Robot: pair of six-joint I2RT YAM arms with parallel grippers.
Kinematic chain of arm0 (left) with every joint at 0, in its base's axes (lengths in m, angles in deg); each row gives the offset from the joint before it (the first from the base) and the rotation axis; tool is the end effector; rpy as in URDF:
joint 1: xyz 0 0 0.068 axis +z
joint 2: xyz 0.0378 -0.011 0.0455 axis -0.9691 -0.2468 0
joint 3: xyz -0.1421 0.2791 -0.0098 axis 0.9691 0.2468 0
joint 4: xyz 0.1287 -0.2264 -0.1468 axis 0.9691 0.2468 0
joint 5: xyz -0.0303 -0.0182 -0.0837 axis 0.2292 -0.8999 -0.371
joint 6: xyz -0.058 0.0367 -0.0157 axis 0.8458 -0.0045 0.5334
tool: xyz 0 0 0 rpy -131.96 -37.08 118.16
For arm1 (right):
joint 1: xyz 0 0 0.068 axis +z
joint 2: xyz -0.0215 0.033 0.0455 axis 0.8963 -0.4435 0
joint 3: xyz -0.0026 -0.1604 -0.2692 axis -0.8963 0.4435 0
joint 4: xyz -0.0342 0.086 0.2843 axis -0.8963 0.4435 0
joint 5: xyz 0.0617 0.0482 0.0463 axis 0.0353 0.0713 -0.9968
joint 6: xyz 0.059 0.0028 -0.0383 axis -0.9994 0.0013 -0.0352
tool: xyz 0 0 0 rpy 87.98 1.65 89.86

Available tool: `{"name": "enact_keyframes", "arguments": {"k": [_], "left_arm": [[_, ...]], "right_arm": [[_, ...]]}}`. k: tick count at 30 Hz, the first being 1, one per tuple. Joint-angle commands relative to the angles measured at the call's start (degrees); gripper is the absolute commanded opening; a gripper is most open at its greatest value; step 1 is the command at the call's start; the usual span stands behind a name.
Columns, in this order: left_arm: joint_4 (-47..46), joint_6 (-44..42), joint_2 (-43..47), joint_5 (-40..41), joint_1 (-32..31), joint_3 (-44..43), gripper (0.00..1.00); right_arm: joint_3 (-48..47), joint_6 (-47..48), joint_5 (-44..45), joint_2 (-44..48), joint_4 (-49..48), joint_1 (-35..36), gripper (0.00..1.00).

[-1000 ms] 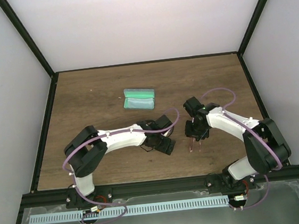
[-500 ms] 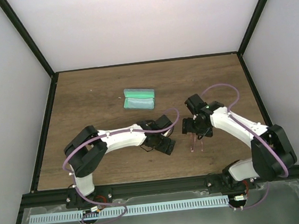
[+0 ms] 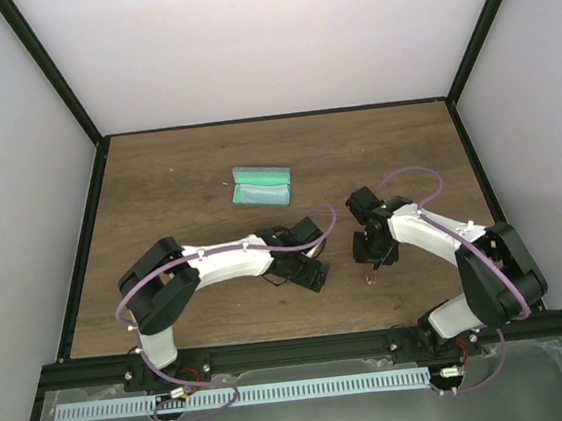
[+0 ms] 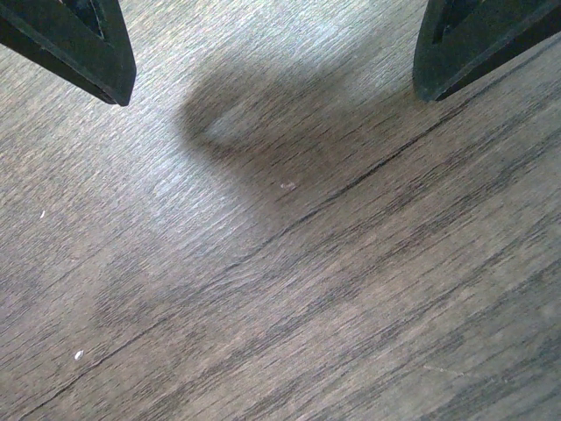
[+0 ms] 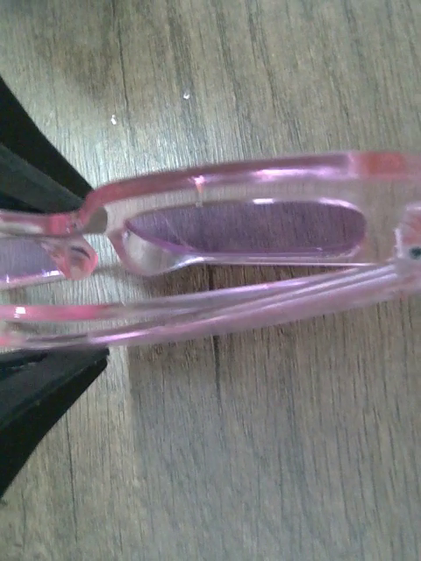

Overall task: Organize the sunglasses
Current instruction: Adjust the sunglasses at the center of the board.

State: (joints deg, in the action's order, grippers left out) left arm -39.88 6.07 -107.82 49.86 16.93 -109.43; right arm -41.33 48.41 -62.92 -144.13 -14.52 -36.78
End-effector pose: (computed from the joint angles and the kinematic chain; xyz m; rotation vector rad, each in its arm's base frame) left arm 0.2049 -0.3478 0.1441 0.8555 2.7855 -0.4356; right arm 0.2302 0.1159 0.1624 0.2384 3.0309 0.0697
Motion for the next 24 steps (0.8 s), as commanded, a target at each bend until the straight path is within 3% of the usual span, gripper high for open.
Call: {"name": "enact_keyframes", "arguments": {"k": [1, 3, 10, 15, 19, 24], "left_arm": [[3.2, 0.9, -1.5, -0.2, -0.1, 3.4, 0.89], [3.1, 1.0, -1.1, -0.1, 0.0, 3.7, 0.89], [3.7, 1.3, 0.5, 0.5, -0.1, 4.3, 0.89], [6.2, -1.8, 0.5, 1.5, -0.1, 1.8, 0.89], [9.6, -5.7, -1.5, 2.3, 0.2, -2.6, 0.89], [10.7, -8.9, -2.1, 2.5, 1.2, -4.8, 0.89]], "right_arm": [[-1.0, -1.3, 1.9, 1.5, 0.7, 0.4, 0.35], [-1.9, -1.6, 2.7, 1.7, 1.9, 0.4, 0.29], [-9.7, -0.4, 11.4, -1.6, 9.7, 0.3, 0.28], [-16.0, -1.8, 22.0, -10.2, 17.3, 0.9, 0.28], [-22.2, -9.1, 31.6, -20.8, 27.0, 3.9, 0.26], [-25.6, -11.2, 33.4, -29.3, 27.8, 6.9, 0.25]]}}
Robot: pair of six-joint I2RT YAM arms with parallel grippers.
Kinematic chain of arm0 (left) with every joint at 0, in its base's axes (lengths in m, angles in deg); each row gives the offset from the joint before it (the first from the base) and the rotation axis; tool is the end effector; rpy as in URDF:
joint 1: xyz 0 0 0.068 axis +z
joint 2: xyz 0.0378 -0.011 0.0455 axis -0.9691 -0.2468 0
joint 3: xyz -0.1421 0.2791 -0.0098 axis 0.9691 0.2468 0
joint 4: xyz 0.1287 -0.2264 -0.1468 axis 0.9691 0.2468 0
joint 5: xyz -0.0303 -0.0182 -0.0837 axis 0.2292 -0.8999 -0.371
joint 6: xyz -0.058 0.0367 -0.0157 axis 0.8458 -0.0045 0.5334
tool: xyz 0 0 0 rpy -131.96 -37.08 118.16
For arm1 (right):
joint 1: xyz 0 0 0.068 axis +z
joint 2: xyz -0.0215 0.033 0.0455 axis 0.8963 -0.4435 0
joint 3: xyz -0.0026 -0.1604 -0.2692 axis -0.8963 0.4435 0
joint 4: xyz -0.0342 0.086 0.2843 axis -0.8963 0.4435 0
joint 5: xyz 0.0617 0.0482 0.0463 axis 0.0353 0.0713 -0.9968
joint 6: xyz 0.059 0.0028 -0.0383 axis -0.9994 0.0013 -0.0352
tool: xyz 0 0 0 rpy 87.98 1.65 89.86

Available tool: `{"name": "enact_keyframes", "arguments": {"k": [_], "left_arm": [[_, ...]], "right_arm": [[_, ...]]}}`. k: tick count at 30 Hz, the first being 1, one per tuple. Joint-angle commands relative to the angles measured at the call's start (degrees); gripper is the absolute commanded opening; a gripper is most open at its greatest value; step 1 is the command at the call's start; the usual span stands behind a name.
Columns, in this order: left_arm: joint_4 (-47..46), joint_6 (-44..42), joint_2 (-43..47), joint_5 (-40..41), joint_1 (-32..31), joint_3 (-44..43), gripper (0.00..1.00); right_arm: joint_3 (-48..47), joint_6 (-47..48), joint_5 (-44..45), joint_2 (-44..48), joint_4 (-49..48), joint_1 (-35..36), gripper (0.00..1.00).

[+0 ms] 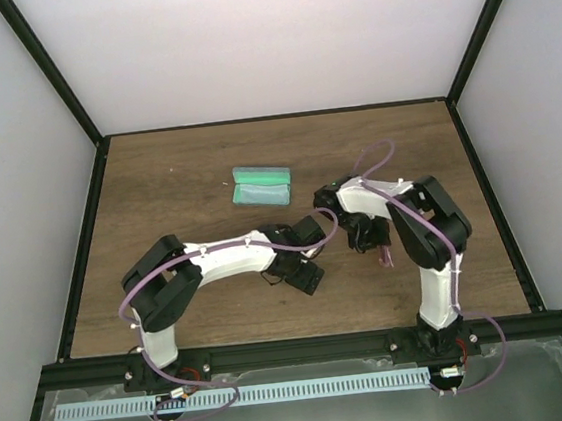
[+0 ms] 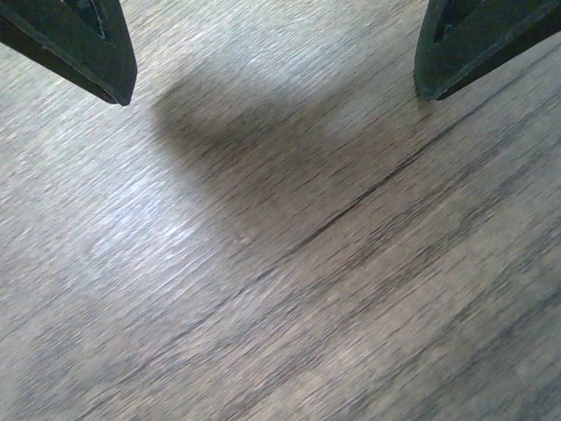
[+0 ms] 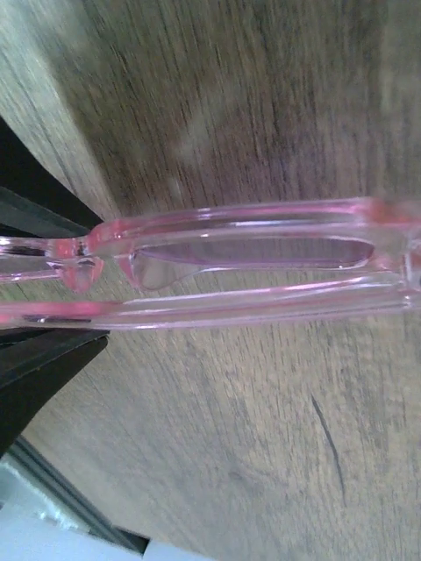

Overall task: Organize the sunglasses
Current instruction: Adjust the sunglasses at the center of the board, then pick up the sunglasses from the center of the board.

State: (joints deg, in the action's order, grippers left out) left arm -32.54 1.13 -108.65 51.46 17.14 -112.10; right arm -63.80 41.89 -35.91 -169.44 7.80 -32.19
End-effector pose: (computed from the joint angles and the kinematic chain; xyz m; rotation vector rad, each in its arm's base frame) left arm 0.2058 -0.3433 0.1473 0.9786 2.8079 -0.3059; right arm 0.2954 0.1494 0.1501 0.1607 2.9784 -0.8865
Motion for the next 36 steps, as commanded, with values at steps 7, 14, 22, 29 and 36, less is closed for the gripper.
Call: {"name": "enact_keyframes", "arguments": {"k": [7, 14, 22, 29, 36], "left_arm": [[3.4, -6.2, 0.5, -0.3, 5.0, -0.4, 0.89], [2.3, -6.2, 3.5, -2.4, 7.5, 2.9, 0.89], [1.9, -5.1, 4.6, -3.2, 8.2, 4.7, 0.89], [2.8, -4.9, 4.8, -2.8, 8.5, 4.0, 0.89], [3.3, -5.2, 3.8, -3.7, 8.8, 2.9, 0.89]], "right_arm": [[-6.0, -5.7, 0.9, -4.1, 3.8, 6.4, 0.52], [-4.5, -0.8, -6.6, 5.0, -4.0, 6.6, 0.63], [5.8, 3.2, -12.5, 16.2, -13.3, 1.5, 0.58], [12.3, 5.3, -13.7, 19.4, -15.7, -4.2, 0.54], [13.9, 8.2, -13.1, 17.7, -17.6, -6.8, 0.53]]}}
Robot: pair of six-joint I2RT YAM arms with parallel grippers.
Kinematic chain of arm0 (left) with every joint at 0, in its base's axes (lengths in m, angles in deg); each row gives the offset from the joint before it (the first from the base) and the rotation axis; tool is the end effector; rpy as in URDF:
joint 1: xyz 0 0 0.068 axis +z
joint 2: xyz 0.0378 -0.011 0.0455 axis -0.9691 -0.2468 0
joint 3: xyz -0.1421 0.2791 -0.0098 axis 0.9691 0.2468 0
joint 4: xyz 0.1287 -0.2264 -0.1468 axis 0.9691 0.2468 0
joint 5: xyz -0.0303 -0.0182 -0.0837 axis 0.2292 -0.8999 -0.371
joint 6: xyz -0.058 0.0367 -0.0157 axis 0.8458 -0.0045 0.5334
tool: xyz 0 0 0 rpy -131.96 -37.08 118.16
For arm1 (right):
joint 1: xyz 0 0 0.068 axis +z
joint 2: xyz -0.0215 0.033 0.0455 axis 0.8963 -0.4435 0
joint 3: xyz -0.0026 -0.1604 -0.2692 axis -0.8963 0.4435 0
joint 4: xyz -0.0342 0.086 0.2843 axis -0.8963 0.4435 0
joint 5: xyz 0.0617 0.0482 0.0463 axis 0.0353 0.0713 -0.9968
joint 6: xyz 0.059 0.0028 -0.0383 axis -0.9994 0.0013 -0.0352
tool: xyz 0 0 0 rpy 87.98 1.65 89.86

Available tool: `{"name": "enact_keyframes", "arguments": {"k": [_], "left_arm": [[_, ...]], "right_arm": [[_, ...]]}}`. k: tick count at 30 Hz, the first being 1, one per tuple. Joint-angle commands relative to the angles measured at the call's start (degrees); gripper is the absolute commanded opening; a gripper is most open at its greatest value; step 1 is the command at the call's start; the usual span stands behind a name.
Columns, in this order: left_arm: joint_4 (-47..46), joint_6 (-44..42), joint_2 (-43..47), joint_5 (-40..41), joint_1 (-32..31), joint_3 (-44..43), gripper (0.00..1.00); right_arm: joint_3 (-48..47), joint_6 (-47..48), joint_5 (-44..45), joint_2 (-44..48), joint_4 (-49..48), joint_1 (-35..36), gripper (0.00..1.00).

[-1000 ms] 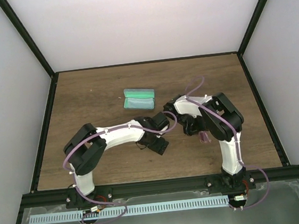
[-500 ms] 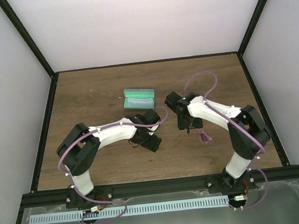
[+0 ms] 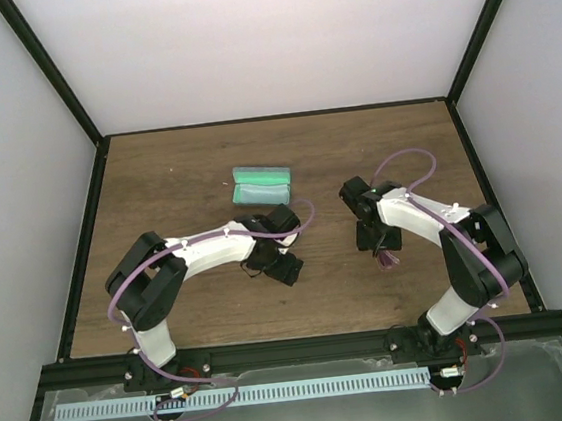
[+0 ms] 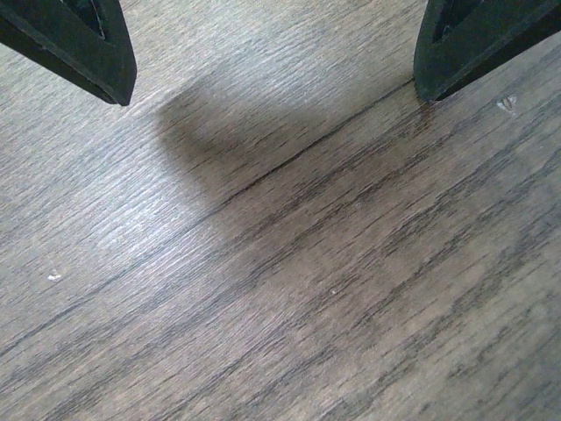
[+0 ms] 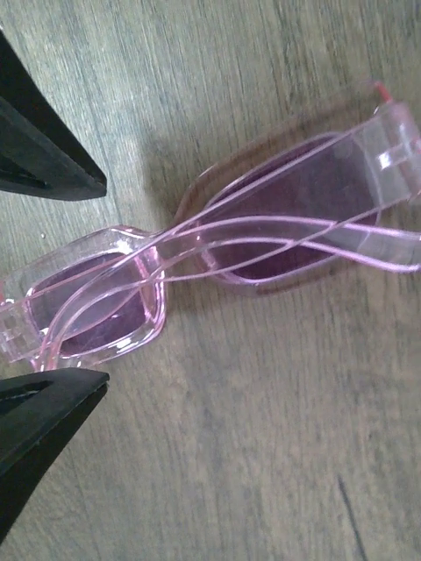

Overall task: Organize the sunglasses
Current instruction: Pick up the sunglasses from the center of the board.

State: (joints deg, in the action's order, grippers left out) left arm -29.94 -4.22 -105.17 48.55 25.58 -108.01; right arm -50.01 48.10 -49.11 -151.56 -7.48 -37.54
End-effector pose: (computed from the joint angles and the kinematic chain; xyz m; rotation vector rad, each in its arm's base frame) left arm 0.2347 -0.2908 0.1480 0.9229 2.8814 -0.2996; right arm 0.2637 0.1132 0.1719 0.2625 2.9743 -0.3200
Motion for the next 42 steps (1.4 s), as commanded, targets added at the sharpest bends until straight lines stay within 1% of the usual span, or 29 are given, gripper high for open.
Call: {"name": "enact_keyframes", "arguments": {"k": [1, 3, 5, 9, 10, 13, 16, 20, 23, 28, 31, 35, 37, 38, 39, 40, 42], "left_arm": [[1.0, 0.0, 0.2, -0.7, 0.5, -1.4, 0.89], [1.5, -0.3, -0.1, -0.6, 0.5, -1.9, 0.89], [2.1, -0.6, -0.2, -0.3, 0.6, -2.6, 0.89], [3.0, -1.1, -1.1, 0.2, 1.0, -4.0, 0.89], [3.1, -1.1, -1.5, 0.1, 1.1, -4.5, 0.89], [3.6, -0.9, -2.4, -0.2, 1.1, -5.9, 0.89], [3.9, -0.6, -3.1, -0.2, 1.1, -7.6, 0.89], [4.3, 0.1, -2.6, 3.1, 2.2, -9.3, 0.89], [3.5, 0.6, 0.0, 2.8, 6.8, -10.0, 0.87], [2.7, -0.3, 3.2, 4.3, 20.0, -12.0, 0.87], [3.2, 0.3, 2.0, 1.7, 28.0, -13.7, 0.85], [3.1, 1.1, -0.8, 1.5, 34.8, -14.8, 0.83], [1.9, 1.6, -3.1, 0.7, 37.3, -15.5, 0.77], [1.2, 1.9, -4.5, 0.6, 38.2, -16.2, 0.71], [0.2, 2.3, -6.5, 0.7, 38.9, -17.0, 0.58], [-0.9, 2.5, -7.9, 0.5, 39.4, -18.2, 0.52], [-3.3, 3.2, -10.9, 0.1, 40.2, -20.8, 0.5]], "right_arm": [[0.6, 2.3, -0.5, -0.1, -3.2, -2.0, 0.51], [1.3, 2.8, -1.1, 0.1, -4.5, -3.2, 0.43], [1.8, 3.0, -1.8, 0.0, -4.9, -4.0, 0.38], [3.0, 4.0, -3.2, -0.4, -6.8, -4.4, 0.37], [3.1, 4.0, -3.3, -0.6, -6.8, -4.4, 0.35], [3.1, 4.1, -3.5, -0.6, -6.8, -4.4, 0.24], [2.6, 4.5, -4.0, 0.0, -6.8, -4.4, 0.16], [1.0, 4.7, -4.2, 0.0, -5.7, -4.4, 0.14], [-1.1, 4.8, -4.5, 0.2, -4.8, -4.4, 0.15], [-6.3, 5.8, -5.7, -0.1, -3.4, -4.4, 0.15], [-9.1, 6.5, -5.8, -1.4, -2.8, -4.4, 0.16], [-12.4, 6.6, -5.2, -3.8, -1.7, -4.4, 0.17], [-13.1, 6.7, -5.4, -3.9, -1.7, -4.4, 0.17], [-13.3, 6.8, -5.6, -3.9, -1.8, -4.4, 0.17], [-13.5, 6.9, -5.8, -3.9, -2.1, -4.4, 0.17], [-13.7, 7.0, -6.2, -4.0, -2.2, -4.4, 0.17], [-14.2, 7.1, -6.8, -4.4, -2.2, -4.4, 0.17]]}}
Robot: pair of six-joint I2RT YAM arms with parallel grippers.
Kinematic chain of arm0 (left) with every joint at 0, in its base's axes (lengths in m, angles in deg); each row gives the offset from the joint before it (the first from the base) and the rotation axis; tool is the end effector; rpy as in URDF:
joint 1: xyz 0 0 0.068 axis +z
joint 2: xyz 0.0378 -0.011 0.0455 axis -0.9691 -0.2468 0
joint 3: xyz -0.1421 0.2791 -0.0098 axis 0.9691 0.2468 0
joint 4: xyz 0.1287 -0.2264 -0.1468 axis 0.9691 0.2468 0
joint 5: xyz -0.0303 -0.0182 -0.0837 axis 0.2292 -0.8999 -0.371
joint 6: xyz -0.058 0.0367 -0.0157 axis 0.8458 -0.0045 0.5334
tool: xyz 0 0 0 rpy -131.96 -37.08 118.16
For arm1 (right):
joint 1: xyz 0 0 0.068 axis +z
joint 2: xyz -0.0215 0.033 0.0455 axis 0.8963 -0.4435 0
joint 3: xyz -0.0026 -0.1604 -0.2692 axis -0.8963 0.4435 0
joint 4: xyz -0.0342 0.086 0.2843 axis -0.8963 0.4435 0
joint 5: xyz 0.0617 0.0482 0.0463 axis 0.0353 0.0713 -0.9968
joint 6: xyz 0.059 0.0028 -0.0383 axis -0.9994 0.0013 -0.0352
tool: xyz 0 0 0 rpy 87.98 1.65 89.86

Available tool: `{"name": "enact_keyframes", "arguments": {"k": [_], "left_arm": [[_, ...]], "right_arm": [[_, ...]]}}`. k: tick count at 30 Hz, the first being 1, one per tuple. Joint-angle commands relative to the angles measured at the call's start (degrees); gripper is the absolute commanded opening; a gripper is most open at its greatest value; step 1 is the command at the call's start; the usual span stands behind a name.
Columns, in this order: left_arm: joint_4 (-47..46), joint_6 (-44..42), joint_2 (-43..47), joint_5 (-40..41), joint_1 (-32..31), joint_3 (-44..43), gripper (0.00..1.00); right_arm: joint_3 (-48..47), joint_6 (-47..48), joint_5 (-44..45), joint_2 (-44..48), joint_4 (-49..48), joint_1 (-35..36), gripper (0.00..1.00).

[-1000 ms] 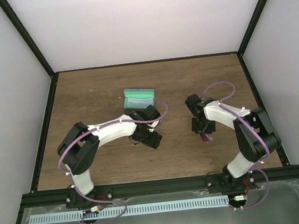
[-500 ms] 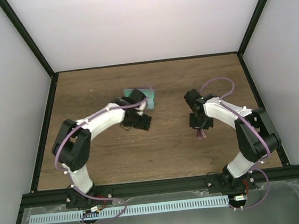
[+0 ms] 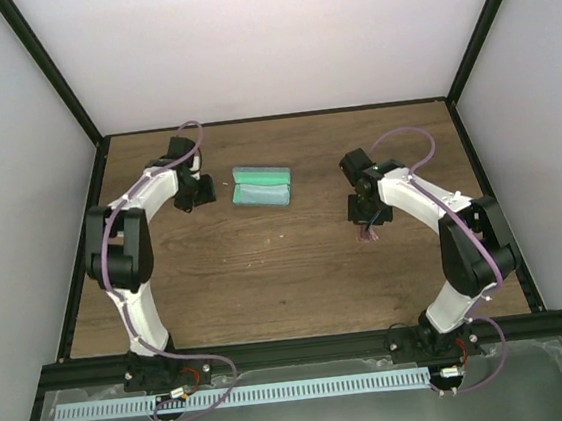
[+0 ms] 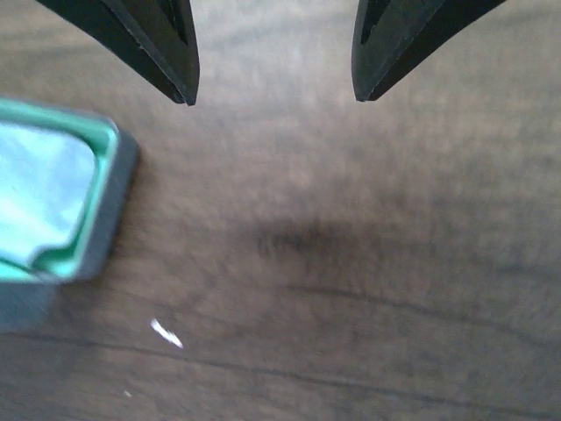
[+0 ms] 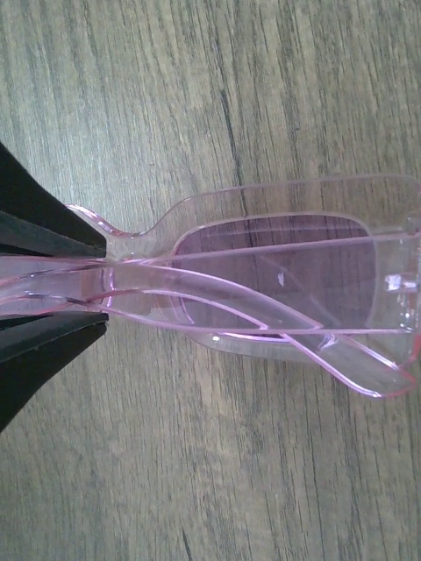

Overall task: Organize the sunglasses
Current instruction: Pick up the sunglasses from the center of the board, then adjust the sunglasses case at the center of the board.

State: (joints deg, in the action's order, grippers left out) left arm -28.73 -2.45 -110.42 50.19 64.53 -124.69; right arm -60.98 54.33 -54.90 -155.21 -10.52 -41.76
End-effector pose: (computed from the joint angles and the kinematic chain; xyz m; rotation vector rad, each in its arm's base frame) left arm 0.4352 -0.0908 0.2004 -0.1200 2.7901 -0.2398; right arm 0.3210 0.1196 0.2073 0.2240 2.8950 -0.0799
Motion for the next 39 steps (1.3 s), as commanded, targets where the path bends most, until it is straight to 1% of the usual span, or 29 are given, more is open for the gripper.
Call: {"name": "enact_keyframes", "arguments": {"k": [1, 5, 7, 11, 13, 17, 20, 24, 29, 35, 39], "left_arm": [[-5.6, 2.1, -7.3, -2.6, 1.8, -5.7, 0.49], [-6.8, 6.6, -15.1, -8.5, 4.5, -14.8, 0.49], [-6.2, 9.0, -19.4, -12.1, 5.2, -20.5, 0.52], [-1.6, 13.5, -29.1, -18.5, 5.3, -34.5, 0.53], [-0.7, 15.5, -33.0, -21.5, 5.3, -39.8, 0.53], [-2.0, 18.8, -36.6, -24.5, 4.8, -44.1, 0.56], [-2.8, 19.2, -38.7, -25.8, 3.4, -45.9, 0.57], [-2.8, 18.1, -39.8, -27.2, 0.8, -45.2, 0.57], [-1.2, 14.5, -37.6, -25.6, -1.3, -40.2, 0.57], [-2.6, 11.1, -29.9, -23.2, -1.5, -25.8, 0.57], [-4.8, 9.3, -23.3, -22.5, -2.6, -13.8, 0.57]], "right_arm": [[-3.4, 0.8, -1.2, -0.9, 0.8, -0.2, 0.18], [-3.5, 0.7, -2.1, -0.8, 0.6, -0.2, 0.18], [-3.0, 0.6, -2.0, -0.3, 0.7, -0.2, 0.18], [-1.1, 0.6, -1.1, 0.5, 0.5, -0.2, 0.18], [-0.4, 0.6, -0.4, 0.5, 0.5, -0.2, 0.18], [0.4, 0.6, -0.1, 0.5, 0.9, -0.2, 0.18], [0.6, 0.6, -0.6, 0.4, 0.6, -0.2, 0.18], [-1.1, 1.2, -0.4, -1.3, 1.1, -0.2, 0.18], [-4.3, 1.9, 0.0, -2.8, 1.8, -0.2, 0.18], [-5.3, 1.8, -0.6, -3.2, 1.5, -0.2, 0.18], [-4.2, 1.3, -2.2, -2.5, 0.2, -0.2, 0.18]]}}
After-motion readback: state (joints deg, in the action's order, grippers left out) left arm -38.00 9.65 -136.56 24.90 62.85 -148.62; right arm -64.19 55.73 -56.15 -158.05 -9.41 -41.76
